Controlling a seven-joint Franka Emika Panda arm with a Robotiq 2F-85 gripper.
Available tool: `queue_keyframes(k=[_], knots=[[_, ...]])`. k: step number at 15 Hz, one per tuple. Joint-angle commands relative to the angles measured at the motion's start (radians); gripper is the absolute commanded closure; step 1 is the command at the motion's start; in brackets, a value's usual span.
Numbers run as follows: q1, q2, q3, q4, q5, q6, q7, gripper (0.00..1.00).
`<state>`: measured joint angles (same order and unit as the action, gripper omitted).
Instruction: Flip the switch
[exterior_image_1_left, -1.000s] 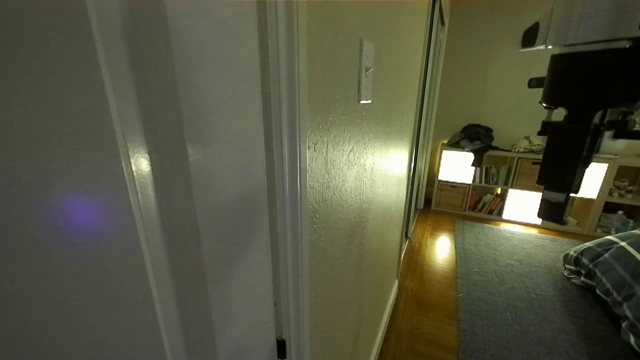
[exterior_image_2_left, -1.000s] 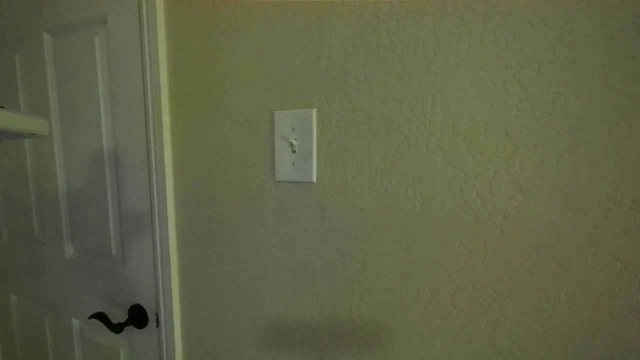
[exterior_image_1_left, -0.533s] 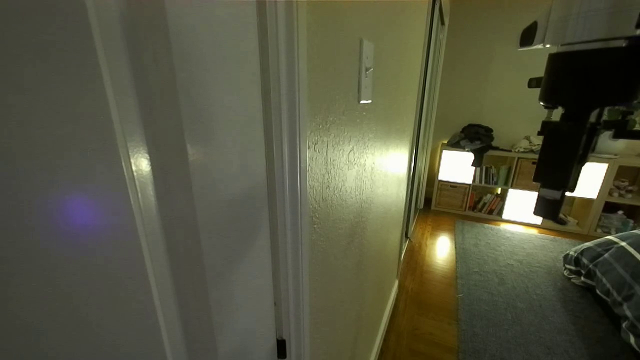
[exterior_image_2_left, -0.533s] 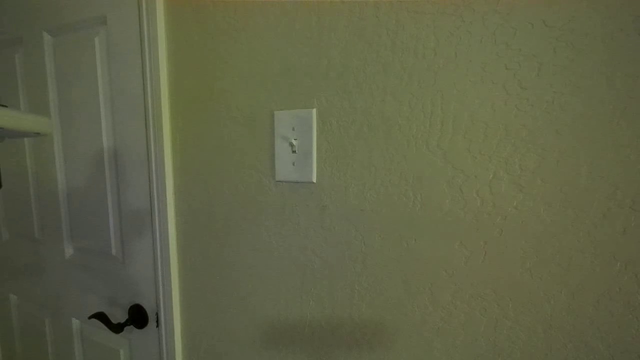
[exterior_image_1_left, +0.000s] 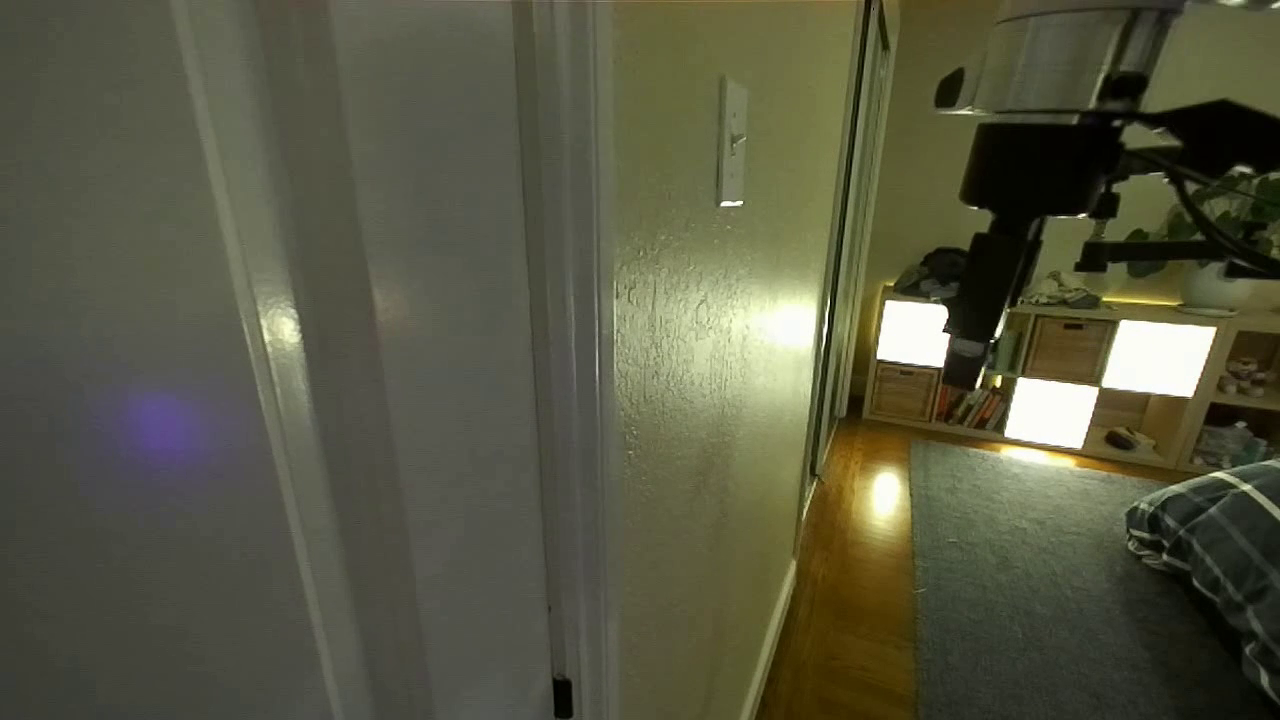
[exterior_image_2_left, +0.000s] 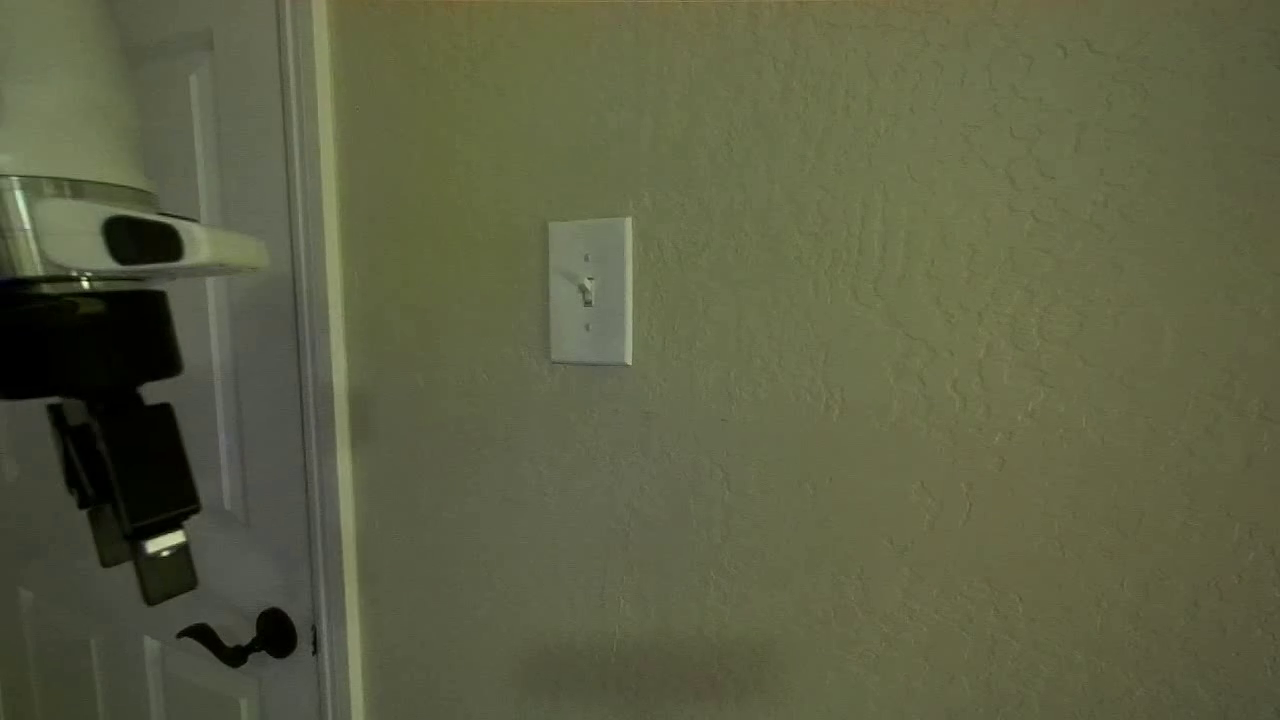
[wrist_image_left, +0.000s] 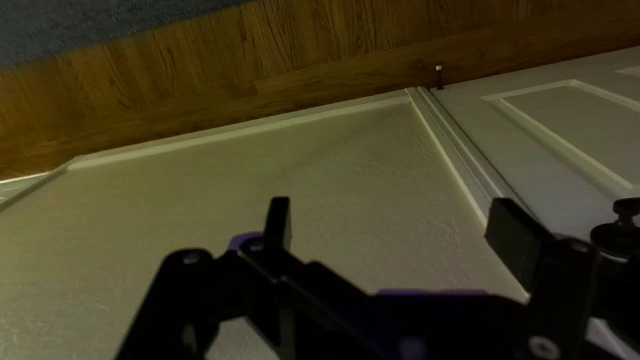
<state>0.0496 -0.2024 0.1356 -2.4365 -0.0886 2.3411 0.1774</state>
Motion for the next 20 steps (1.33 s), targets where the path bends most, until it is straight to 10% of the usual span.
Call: queue_keyframes(k=[1,20], knots=[[0.003,0.096,-0.054,0.095,0.021,0.041,-0.176,0.00],[-0.040,0.116,-0.135,0.233,0.102,0.127,-0.229,0.00]])
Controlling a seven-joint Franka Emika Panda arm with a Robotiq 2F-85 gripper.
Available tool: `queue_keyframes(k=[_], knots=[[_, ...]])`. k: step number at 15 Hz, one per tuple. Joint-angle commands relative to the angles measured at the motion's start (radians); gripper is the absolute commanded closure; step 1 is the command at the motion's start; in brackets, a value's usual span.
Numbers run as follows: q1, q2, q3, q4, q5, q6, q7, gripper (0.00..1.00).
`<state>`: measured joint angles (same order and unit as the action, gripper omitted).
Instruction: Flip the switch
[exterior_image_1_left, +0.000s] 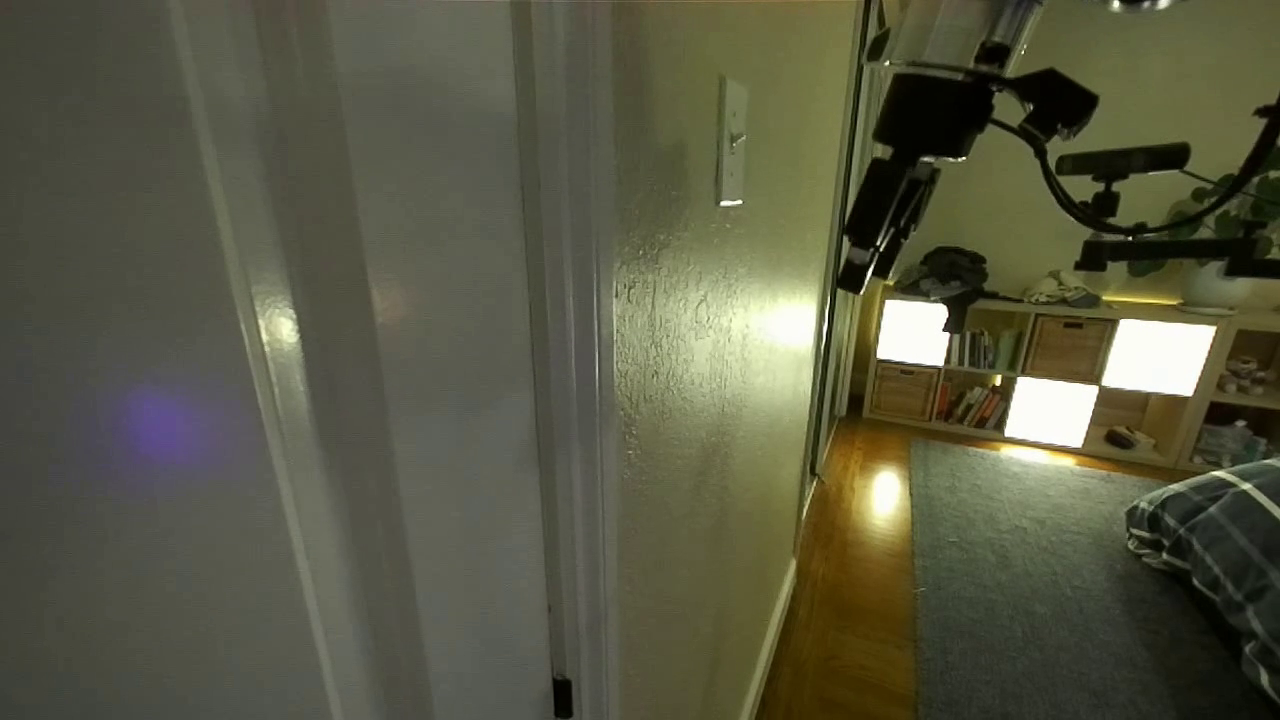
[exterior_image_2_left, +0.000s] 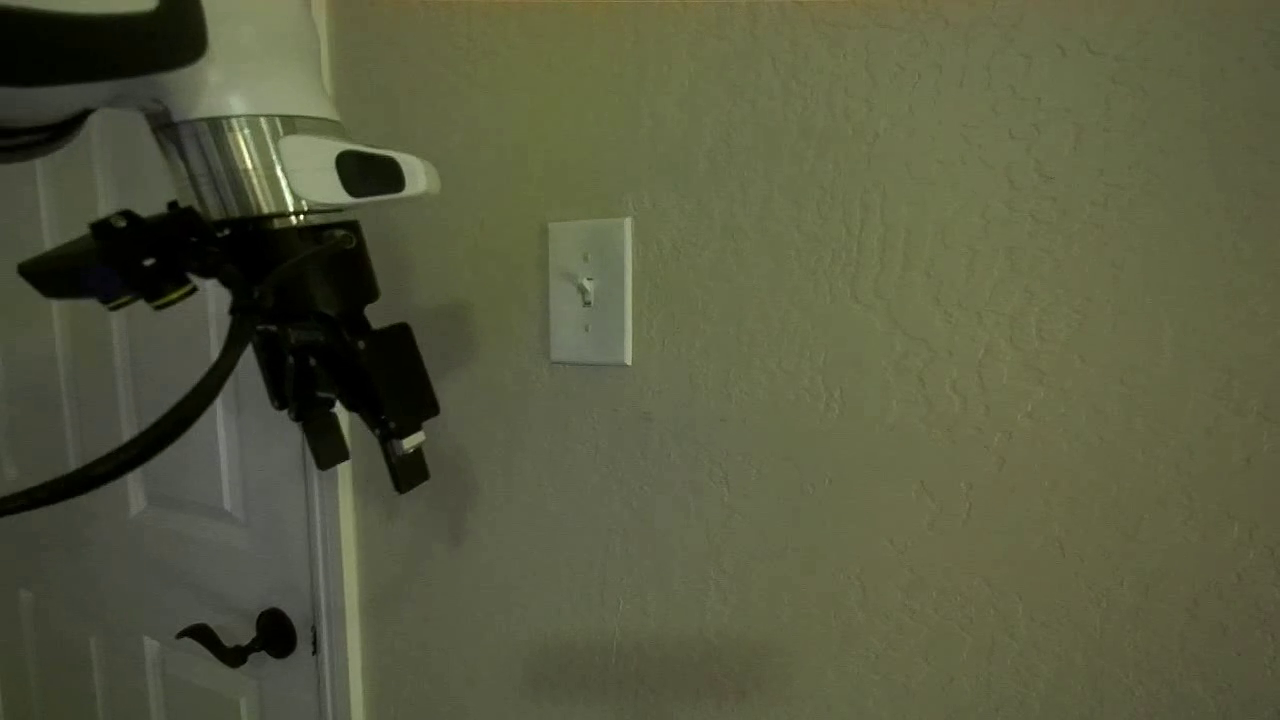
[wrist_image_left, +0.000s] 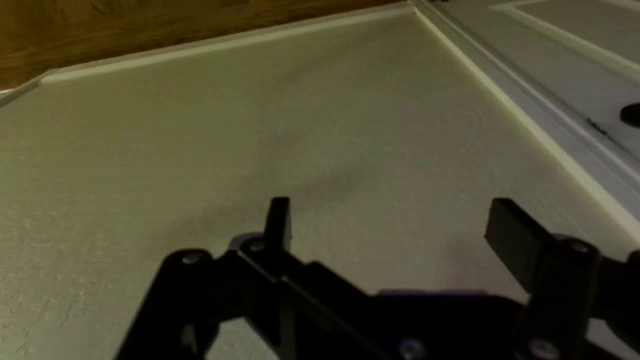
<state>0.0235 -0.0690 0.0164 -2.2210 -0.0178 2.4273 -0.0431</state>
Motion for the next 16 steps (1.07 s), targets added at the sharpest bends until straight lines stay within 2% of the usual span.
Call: queue_keyframes(k=[1,2,3,10,13,16], knots=[[-0.017,-0.017,-0.021,0.027,0.036,0.053,0.000,0.00],[-0.021,-0.019,-0.025,0.034,0.043,0.076,0.001,0.25],[-0.023,-0.020,-0.028,0.039,0.051,0.102,0.000,0.26],[-0.021,-0.027,-0.039,0.048,0.130,0.351,-0.023,0.73],[-0.021,-0.026,-0.040,0.053,0.141,0.422,-0.020,0.91],[-0.012,-0.025,-0.043,0.048,0.189,0.519,-0.056,0.96]])
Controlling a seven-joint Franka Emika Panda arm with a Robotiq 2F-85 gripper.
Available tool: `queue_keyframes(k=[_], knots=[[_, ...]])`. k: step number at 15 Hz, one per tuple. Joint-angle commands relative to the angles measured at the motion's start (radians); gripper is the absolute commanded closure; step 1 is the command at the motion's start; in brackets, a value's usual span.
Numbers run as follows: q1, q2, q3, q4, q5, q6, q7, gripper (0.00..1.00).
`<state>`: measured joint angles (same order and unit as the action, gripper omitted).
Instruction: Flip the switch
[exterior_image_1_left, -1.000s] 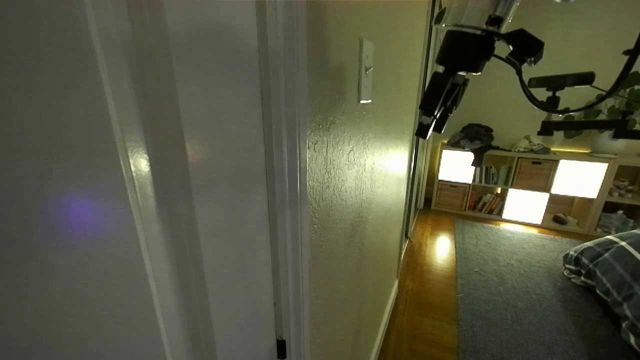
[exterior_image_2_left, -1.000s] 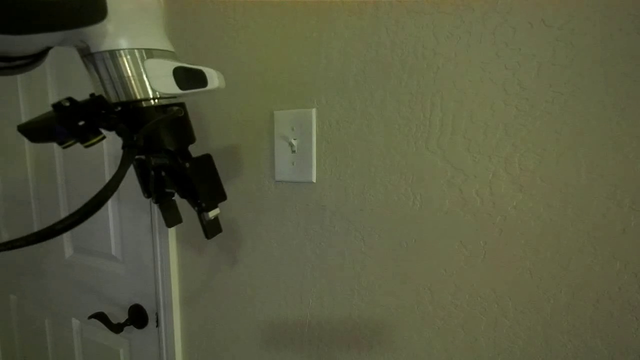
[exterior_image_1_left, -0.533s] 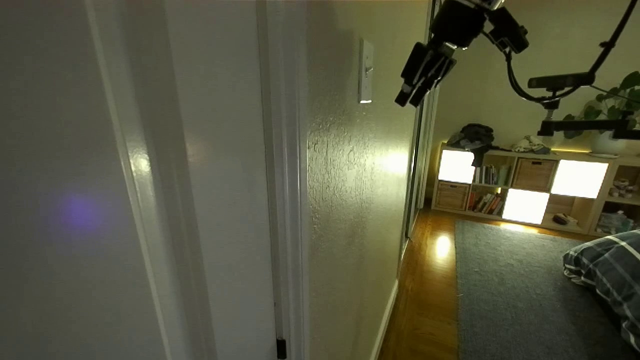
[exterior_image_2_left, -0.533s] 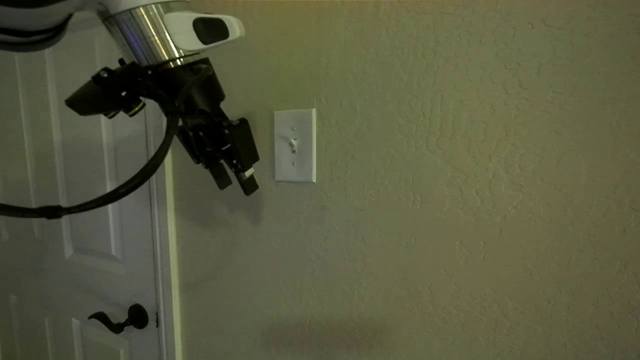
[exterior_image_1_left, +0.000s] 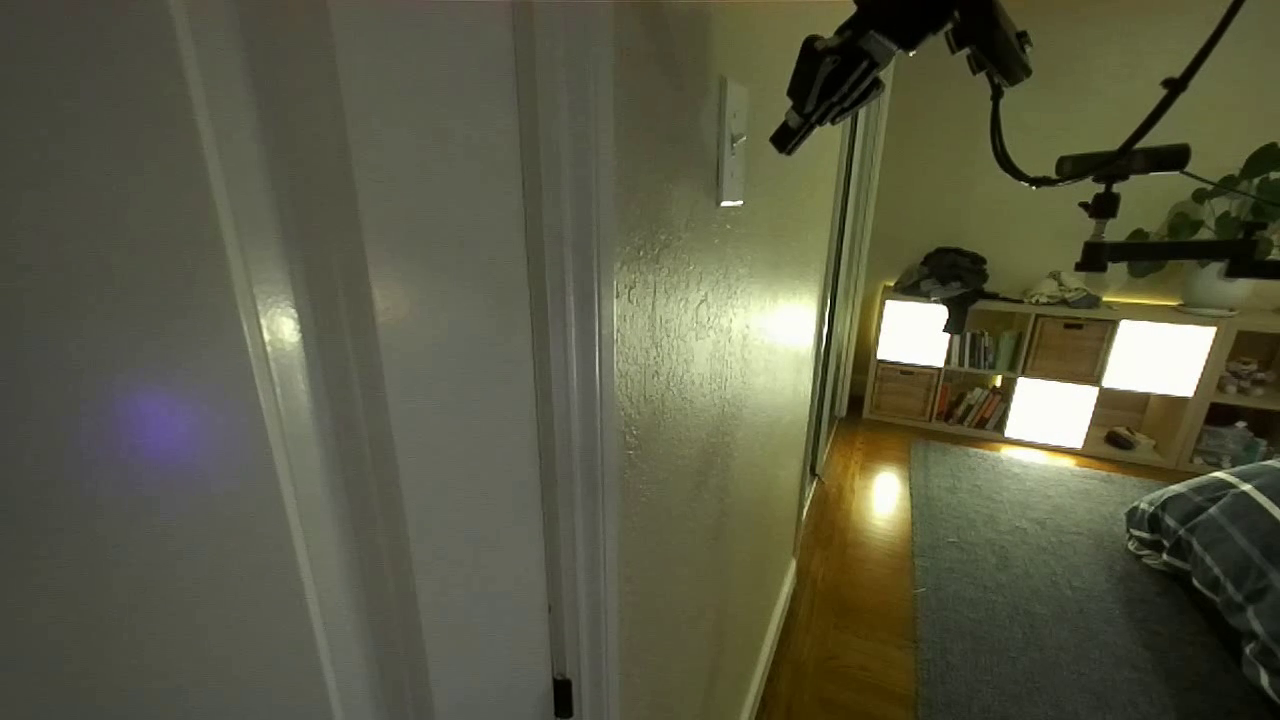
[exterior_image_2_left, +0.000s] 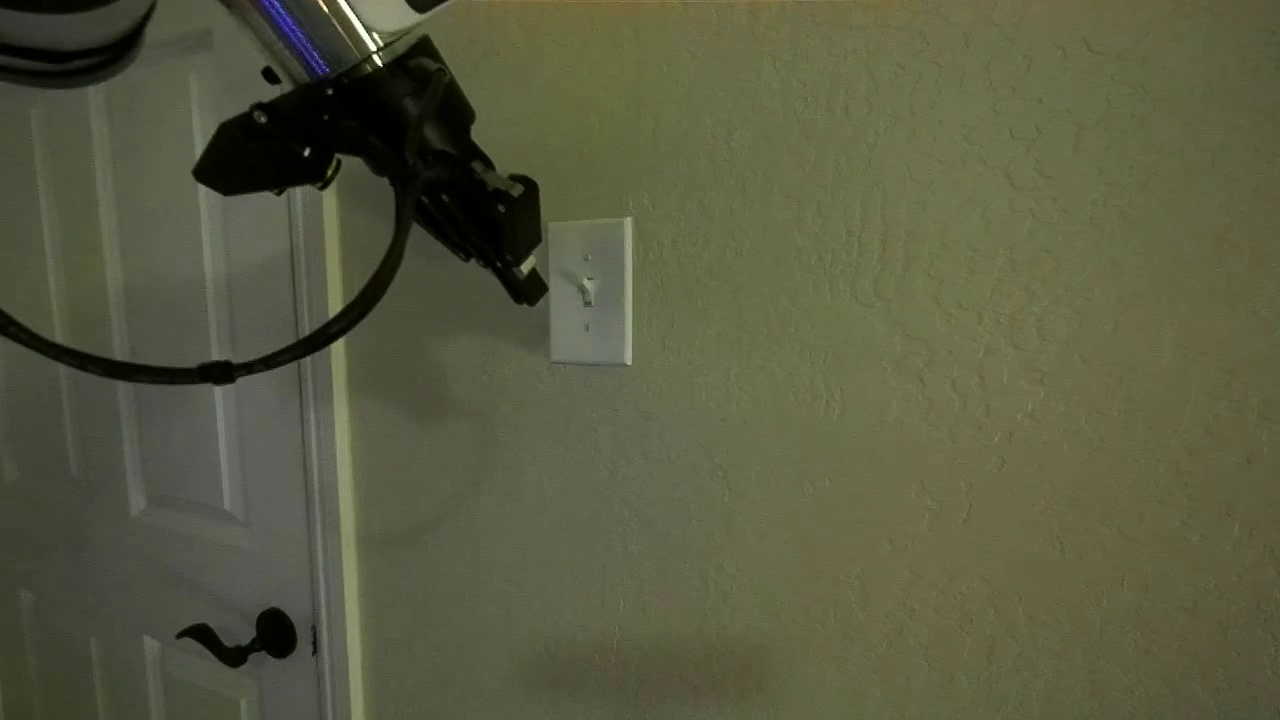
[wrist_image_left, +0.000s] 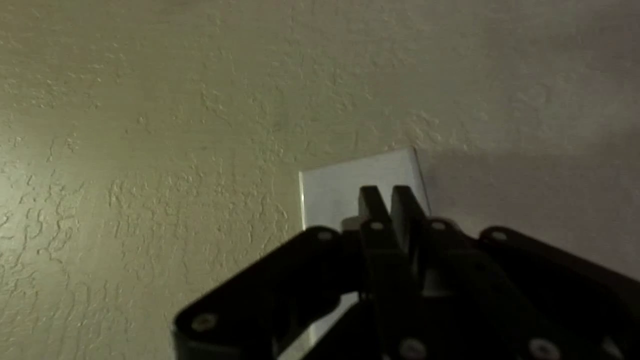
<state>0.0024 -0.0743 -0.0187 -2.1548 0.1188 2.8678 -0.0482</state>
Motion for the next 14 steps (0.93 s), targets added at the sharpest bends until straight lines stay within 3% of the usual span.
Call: queue_keyframes(k=[1,5,14], knots=[[0.012,-0.019,-0.008,-0.018,0.071,0.103,-0.065,0.98],[0.027,-0.002,-0.010,-0.003,0.167,0.174,-0.134,0.92],[0.044,0.060,-0.006,0.063,0.332,0.172,-0.283,0.94]])
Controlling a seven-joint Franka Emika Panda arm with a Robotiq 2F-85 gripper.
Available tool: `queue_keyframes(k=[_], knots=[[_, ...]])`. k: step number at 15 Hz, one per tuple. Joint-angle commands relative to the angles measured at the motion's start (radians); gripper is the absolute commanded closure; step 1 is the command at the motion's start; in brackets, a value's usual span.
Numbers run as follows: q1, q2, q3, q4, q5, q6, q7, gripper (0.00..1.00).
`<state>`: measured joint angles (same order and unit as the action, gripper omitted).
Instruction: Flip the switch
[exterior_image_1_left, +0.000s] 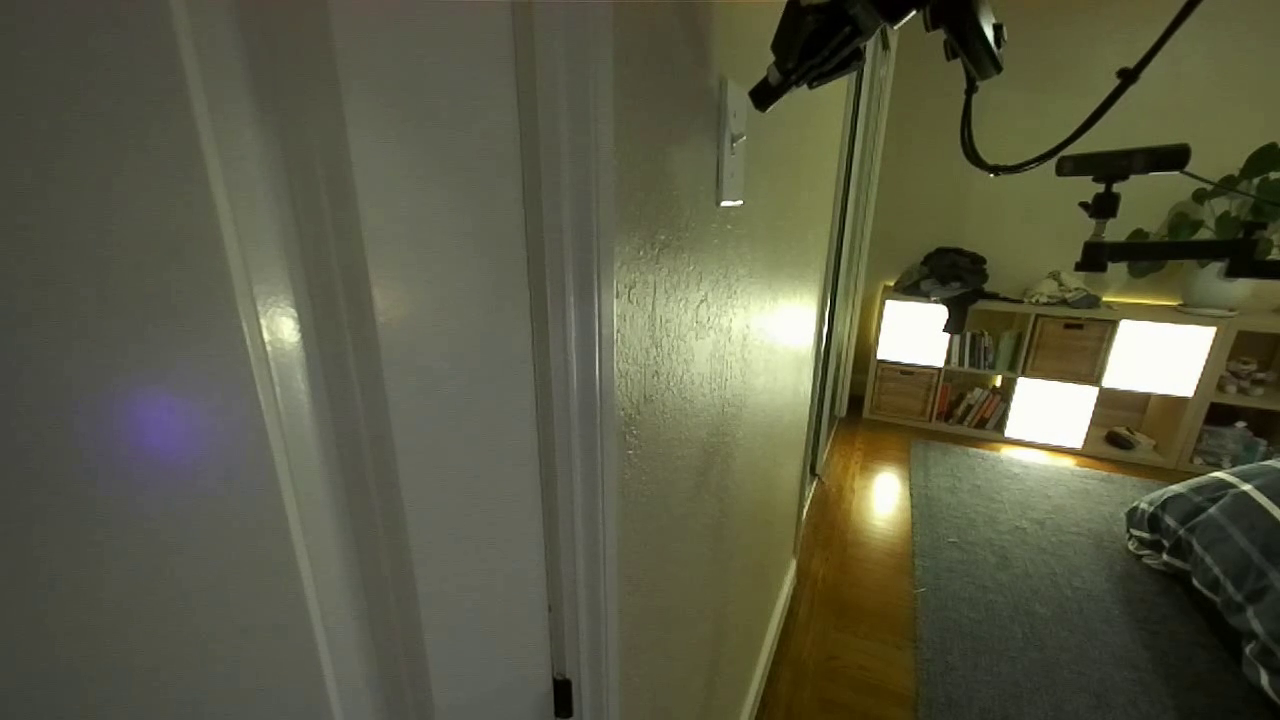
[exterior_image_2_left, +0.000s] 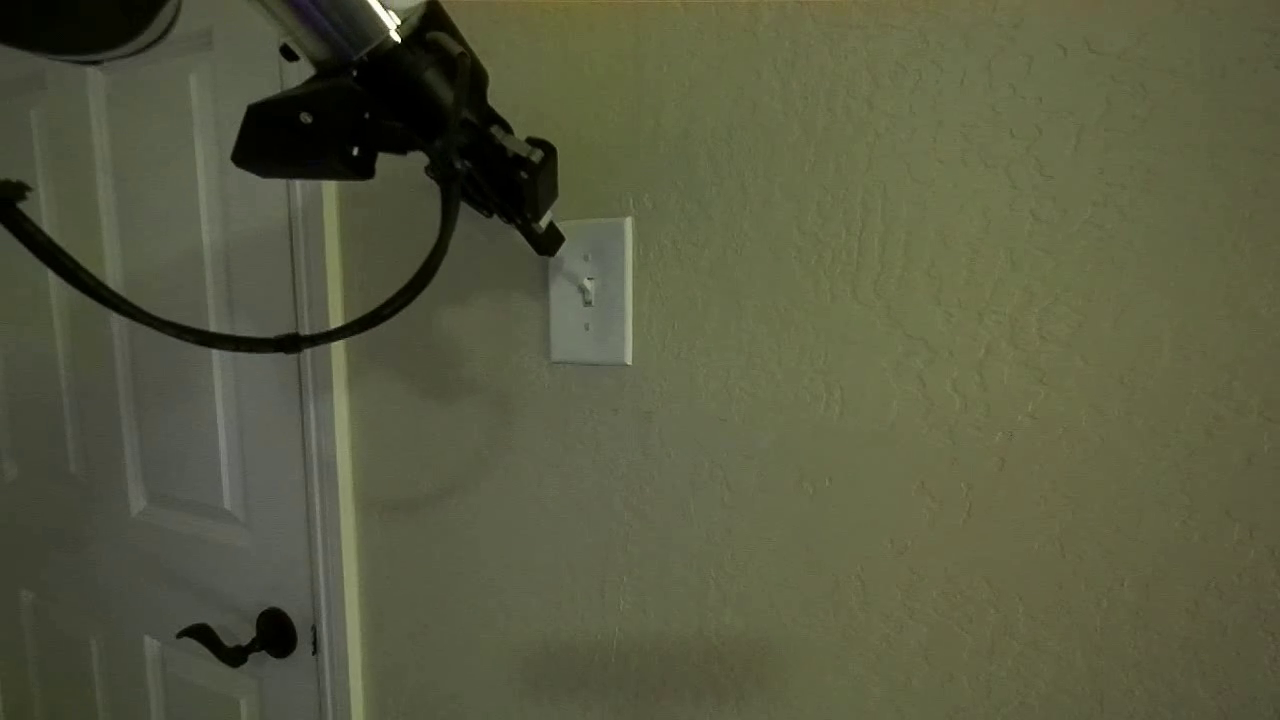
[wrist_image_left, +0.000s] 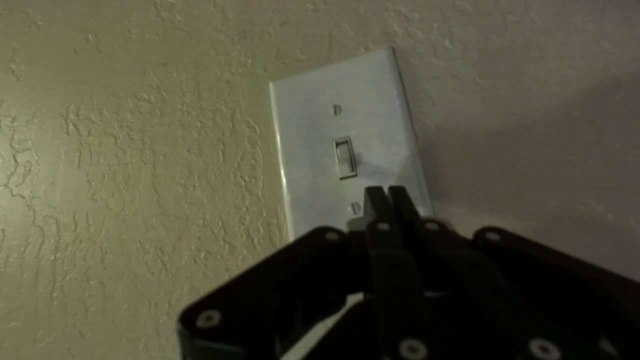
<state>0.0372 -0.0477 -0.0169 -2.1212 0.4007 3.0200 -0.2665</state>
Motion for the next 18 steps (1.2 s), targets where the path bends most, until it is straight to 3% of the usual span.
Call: queue_keyframes(k=[1,7,15,17,18], knots=[[0.006,0.043,-0.007,0.037,0.058,0.018,-0.075,0.94],[-0.015,0.128,-0.003,0.098,0.068,0.010,-0.095,0.94],[-0.029,0.120,-0.009,0.019,0.082,-0.017,-0.068,0.94],[-0.026,0.101,-0.022,-0.002,0.034,-0.032,-0.027,0.94],[-0.021,0.081,-0.048,-0.031,-0.076,-0.052,0.052,0.94]])
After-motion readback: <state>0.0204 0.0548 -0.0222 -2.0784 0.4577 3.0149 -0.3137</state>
